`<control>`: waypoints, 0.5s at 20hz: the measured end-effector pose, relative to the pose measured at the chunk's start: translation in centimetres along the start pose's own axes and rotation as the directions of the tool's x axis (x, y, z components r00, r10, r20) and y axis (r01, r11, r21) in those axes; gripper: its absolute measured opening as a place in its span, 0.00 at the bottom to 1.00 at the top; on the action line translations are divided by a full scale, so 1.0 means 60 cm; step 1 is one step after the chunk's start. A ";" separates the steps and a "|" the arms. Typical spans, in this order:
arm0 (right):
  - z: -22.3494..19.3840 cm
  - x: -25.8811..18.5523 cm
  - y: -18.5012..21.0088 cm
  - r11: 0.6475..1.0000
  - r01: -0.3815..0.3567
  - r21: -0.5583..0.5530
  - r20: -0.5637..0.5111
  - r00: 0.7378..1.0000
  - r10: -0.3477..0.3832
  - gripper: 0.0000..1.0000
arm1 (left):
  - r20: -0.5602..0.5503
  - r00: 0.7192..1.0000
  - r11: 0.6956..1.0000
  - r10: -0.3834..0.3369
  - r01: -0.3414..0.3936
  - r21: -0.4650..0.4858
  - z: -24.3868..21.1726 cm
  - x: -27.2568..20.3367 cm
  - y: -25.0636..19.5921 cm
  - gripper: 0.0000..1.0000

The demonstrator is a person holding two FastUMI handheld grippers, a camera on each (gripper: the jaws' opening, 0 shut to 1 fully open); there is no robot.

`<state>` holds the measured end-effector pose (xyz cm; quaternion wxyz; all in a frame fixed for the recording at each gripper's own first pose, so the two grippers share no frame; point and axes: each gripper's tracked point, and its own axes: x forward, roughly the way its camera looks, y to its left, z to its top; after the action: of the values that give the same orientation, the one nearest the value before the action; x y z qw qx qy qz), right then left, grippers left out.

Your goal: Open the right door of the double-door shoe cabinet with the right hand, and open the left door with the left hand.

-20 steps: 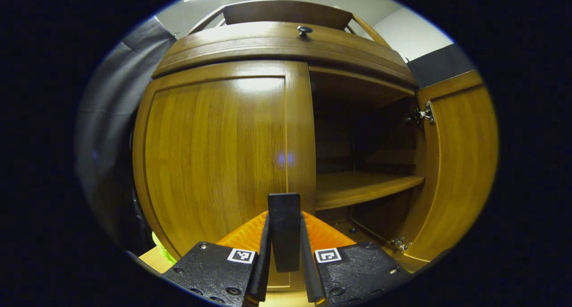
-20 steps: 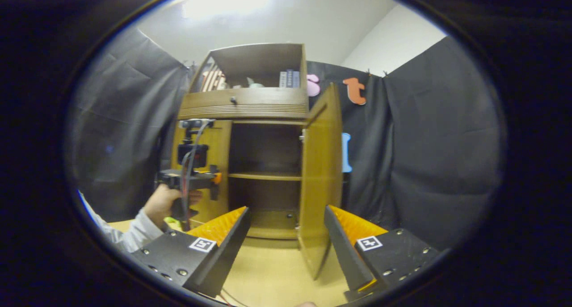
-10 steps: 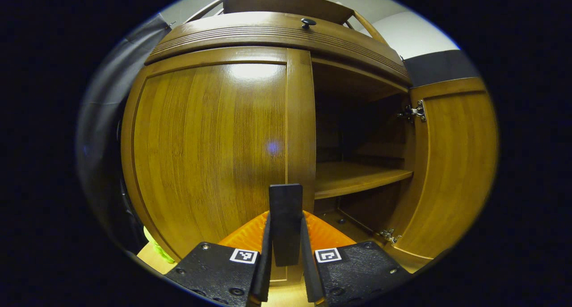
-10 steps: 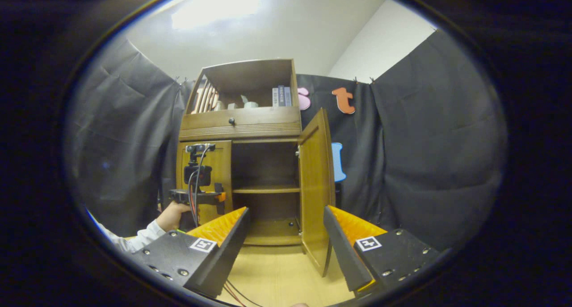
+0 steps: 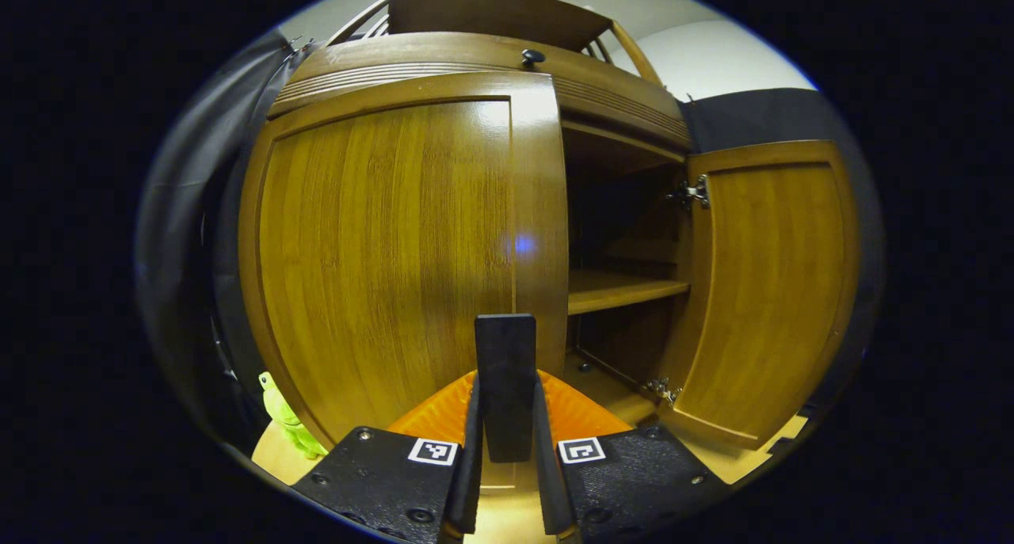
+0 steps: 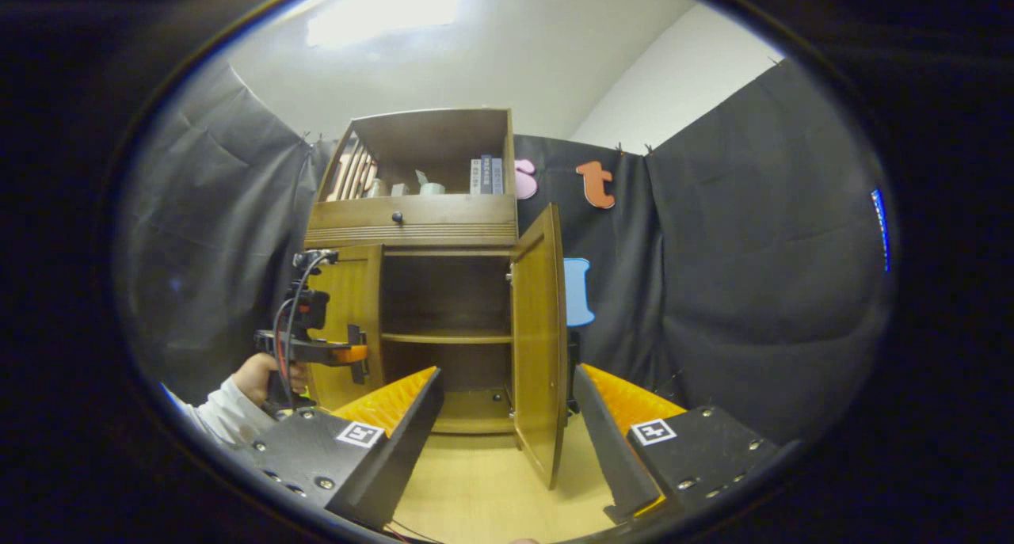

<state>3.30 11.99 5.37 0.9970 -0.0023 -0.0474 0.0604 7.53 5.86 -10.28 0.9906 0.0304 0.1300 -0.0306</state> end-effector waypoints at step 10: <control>-0.015 0.003 0.037 1.000 -0.027 -0.009 -0.018 0.999 0.027 0.97 | 0.012 0.999 0.999 -0.050 0.051 -0.009 -0.014 -0.126 0.028 0.32</control>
<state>3.31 14.24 4.47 0.9965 -0.0080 -0.0386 0.0738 0.16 8.02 -9.05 0.9904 0.0221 0.1251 -0.0551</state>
